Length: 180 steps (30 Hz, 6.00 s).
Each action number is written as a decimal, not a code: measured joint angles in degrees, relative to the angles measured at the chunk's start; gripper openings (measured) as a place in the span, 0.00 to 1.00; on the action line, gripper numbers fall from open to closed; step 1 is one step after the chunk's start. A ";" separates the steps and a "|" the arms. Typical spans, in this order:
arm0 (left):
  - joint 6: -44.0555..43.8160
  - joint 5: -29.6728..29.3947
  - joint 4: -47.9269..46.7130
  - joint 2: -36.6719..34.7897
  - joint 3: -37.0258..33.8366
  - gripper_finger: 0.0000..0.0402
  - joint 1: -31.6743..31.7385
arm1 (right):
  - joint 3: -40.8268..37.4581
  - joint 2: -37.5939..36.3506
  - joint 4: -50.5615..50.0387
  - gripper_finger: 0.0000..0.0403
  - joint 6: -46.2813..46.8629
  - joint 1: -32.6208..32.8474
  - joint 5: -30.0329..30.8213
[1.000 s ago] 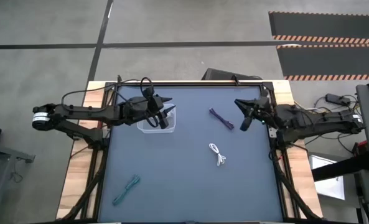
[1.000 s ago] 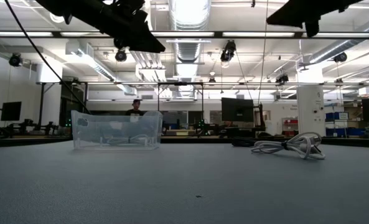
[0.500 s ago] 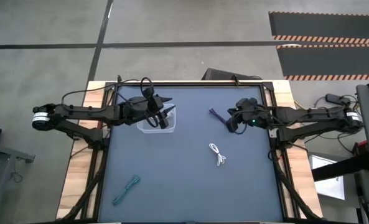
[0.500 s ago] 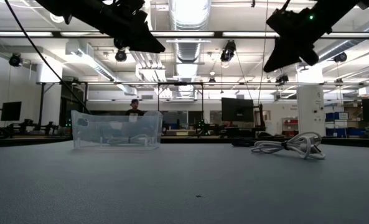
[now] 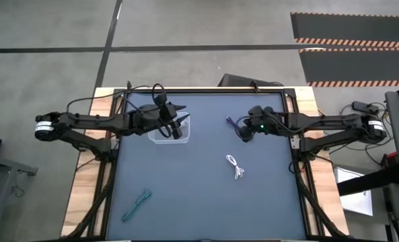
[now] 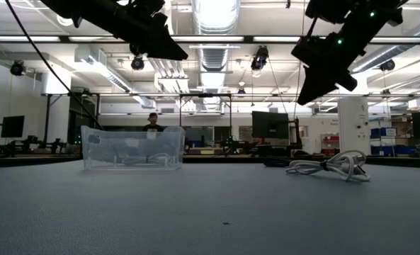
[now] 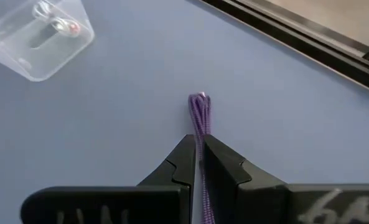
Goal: Pick and place USB-C Cables
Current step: Put the purple charger cable into the bin
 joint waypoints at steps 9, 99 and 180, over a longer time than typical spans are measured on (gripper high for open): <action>0.34 -0.02 0.02 0.00 0.00 0.37 0.00 | 2.85 6.03 3.98 0.06 -5.35 -1.99 -1.16; 0.24 -0.04 0.04 0.02 0.00 0.37 0.11 | 15.19 37.71 -0.89 0.05 -11.82 -12.69 -13.26; -10.62 21.57 39.60 20.74 0.66 0.37 0.07 | -8.96 23.99 100.50 0.05 -28.10 -3.00 -33.05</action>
